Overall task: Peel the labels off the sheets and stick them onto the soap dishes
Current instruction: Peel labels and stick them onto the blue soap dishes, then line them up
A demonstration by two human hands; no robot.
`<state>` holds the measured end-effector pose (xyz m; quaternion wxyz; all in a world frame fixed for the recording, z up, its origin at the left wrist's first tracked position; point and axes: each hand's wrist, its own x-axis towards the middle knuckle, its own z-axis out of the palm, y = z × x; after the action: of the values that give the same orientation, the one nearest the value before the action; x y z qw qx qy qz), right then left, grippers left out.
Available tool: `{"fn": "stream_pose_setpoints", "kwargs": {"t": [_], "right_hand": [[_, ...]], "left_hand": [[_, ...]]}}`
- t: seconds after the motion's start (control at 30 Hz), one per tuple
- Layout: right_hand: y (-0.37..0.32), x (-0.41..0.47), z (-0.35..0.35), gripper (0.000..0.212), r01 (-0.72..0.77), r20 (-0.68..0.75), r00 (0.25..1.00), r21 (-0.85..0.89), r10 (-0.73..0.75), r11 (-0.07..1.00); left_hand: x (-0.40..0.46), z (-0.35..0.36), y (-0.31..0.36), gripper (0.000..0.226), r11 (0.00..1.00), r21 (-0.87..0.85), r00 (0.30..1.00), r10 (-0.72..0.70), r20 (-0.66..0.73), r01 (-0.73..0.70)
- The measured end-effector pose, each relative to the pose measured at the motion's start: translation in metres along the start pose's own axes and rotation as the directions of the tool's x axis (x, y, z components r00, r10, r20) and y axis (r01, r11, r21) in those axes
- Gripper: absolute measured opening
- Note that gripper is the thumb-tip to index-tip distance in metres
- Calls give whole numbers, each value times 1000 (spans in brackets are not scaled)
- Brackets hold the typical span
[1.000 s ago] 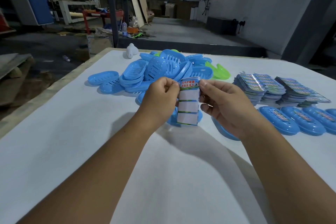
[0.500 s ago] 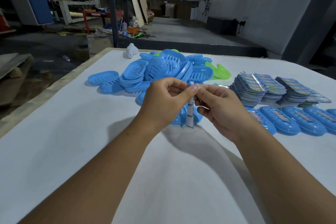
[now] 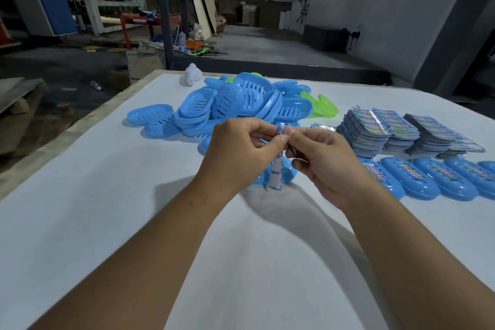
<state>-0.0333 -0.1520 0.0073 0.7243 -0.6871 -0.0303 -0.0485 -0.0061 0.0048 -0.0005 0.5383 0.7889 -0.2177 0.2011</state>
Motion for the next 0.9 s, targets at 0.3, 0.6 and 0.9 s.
{"fn": "stream_pose_setpoints", "kwargs": {"t": [0.3,0.6,0.9], "right_hand": [[5,1,2,27,80,-52,995,-148,-88,986],[9,2,3,24,151,-27,986,-251,-163,956],[12,5,5,25,171,-58,978,-337,-202,926]], "left_hand": [[-2,0,3,15,996,91,999,20,-33,-16],[-3,-1,4,16,972,224,995,88,-47,-76],[-3,-2,4,15,965,262,996,33,-87,-9]]}}
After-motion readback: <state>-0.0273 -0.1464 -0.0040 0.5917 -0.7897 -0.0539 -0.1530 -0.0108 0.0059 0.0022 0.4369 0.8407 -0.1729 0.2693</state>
